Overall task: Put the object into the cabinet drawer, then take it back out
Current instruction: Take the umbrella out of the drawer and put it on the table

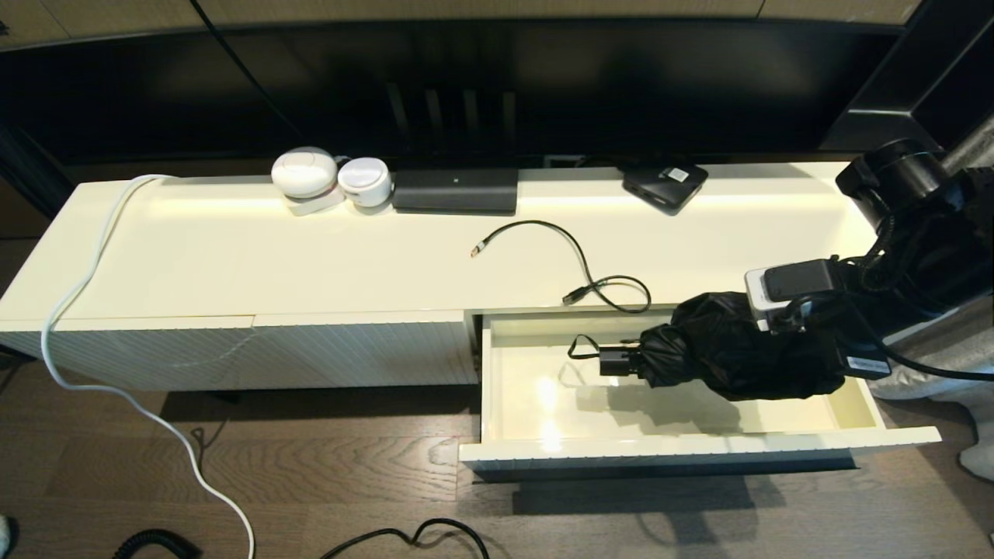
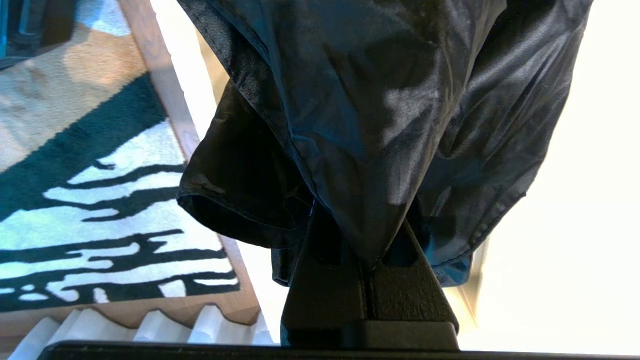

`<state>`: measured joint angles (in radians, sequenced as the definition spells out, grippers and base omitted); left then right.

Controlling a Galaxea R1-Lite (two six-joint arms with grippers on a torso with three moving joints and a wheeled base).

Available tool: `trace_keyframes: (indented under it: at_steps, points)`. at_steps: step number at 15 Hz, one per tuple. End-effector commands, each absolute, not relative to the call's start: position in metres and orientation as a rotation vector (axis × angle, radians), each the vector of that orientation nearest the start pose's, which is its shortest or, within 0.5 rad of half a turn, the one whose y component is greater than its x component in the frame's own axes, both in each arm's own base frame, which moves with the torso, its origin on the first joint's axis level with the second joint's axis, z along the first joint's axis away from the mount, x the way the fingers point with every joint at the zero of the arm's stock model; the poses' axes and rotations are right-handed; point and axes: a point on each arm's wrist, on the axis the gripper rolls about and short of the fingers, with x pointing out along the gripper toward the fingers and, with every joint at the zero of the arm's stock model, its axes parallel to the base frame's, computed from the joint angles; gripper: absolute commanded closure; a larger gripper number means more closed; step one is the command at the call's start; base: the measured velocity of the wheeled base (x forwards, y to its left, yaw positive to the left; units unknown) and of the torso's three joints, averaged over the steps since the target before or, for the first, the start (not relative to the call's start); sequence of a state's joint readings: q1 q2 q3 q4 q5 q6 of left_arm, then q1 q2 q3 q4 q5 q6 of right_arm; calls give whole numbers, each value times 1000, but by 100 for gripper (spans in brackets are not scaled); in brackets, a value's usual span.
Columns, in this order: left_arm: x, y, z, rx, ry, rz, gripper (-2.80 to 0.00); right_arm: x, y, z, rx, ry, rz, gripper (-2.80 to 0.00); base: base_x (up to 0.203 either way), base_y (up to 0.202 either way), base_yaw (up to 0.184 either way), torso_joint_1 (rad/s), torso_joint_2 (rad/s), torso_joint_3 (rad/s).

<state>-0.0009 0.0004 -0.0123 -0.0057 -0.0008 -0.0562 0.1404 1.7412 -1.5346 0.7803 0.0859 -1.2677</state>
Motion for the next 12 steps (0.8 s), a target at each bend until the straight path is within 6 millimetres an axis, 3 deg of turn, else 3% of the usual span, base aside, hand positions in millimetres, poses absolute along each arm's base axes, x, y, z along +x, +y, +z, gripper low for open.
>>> trace_keyframes:
  at_steps: [1, 6, 9, 12]
  points:
    - [-24, 0, 80, -57, -17, 0, 0, 269, 38, 271, -1199, 657, 755, 0, 0, 0, 0, 0, 0, 0]
    - [-24, 0, 80, -57, -17, -1, 0, 249, 23, 301, -1232, 585, 643, 0, 0, 0, 0, 0, 0, 0]
    - [-24, 0, 80, -57, -17, -2, 0, 254, 12, 313, -1227, 568, 568, 0, 0, 0, 0, 0, 0, 0]
    - [-24, 0, 80, -57, -17, -4, 0, 271, 2, 313, -1217, 593, 523, 0, 0, 0, 0, 0, 0, 0]
